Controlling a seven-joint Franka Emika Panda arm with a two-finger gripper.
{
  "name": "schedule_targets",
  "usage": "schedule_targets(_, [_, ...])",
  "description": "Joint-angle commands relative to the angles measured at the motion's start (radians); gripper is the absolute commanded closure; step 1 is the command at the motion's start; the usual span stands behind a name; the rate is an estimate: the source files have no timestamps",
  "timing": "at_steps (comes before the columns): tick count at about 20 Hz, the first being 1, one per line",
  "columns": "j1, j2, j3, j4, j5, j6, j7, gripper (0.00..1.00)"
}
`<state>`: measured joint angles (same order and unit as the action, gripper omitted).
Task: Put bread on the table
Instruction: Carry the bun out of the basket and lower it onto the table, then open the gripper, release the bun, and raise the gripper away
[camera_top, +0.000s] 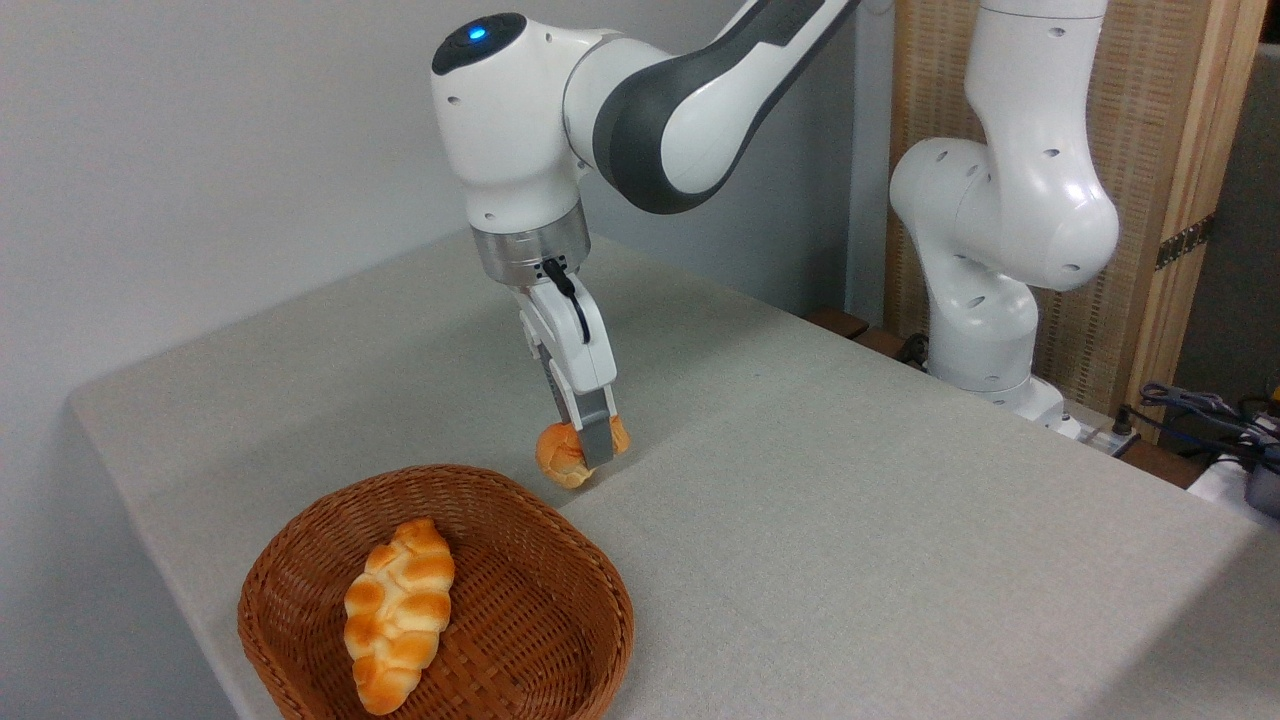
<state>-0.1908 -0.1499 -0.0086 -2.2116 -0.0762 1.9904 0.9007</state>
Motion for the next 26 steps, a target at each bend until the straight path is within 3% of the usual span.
schedule_targets(1, [-0.009,-0.022,0.010,-0.008,0.010,0.004,0.015,0.00])
schedule_targets(7, [-0.006,-0.025,0.013,0.053,0.009,-0.025,0.004,0.00])
schedule_targets(11, [0.011,-0.016,0.015,0.237,-0.001,-0.198,-0.031,0.00])
schedule_targets(15, [0.022,0.013,0.015,0.374,0.007,-0.222,-0.227,0.00])
schedule_targets(20, [0.082,0.096,0.013,0.561,0.006,-0.335,-0.230,0.00])
schedule_targets(26, [0.088,0.098,0.015,0.572,0.015,-0.338,-0.223,0.00])
